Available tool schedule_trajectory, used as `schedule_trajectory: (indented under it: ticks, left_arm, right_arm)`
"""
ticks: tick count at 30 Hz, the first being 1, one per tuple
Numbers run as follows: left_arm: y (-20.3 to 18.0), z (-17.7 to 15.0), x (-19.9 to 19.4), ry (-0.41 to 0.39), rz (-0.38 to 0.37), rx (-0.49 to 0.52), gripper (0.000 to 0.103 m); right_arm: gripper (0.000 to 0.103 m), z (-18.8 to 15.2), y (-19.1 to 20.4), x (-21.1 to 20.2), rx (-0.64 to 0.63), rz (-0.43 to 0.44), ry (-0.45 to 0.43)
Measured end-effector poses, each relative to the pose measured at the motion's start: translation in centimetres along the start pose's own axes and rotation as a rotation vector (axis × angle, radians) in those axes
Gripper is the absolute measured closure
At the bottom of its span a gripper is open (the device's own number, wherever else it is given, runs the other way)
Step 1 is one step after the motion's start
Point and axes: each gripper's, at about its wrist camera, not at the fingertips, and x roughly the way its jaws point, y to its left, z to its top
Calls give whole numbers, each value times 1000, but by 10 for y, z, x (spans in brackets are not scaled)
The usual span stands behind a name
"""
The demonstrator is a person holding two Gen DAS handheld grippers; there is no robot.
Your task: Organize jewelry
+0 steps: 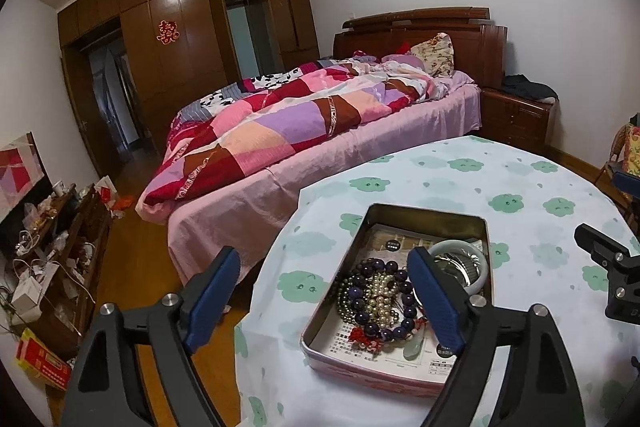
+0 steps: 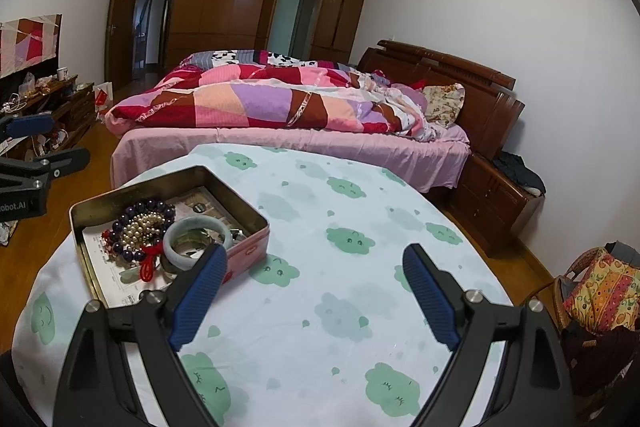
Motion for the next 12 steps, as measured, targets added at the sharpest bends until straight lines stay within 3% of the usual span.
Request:
schedule_trajectory:
  ticks: [12]
  left_arm:
    - [-5, -1, -4, -26, 9, 25, 16]
  right_arm:
    - [12, -9, -6, 8, 16, -15, 26]
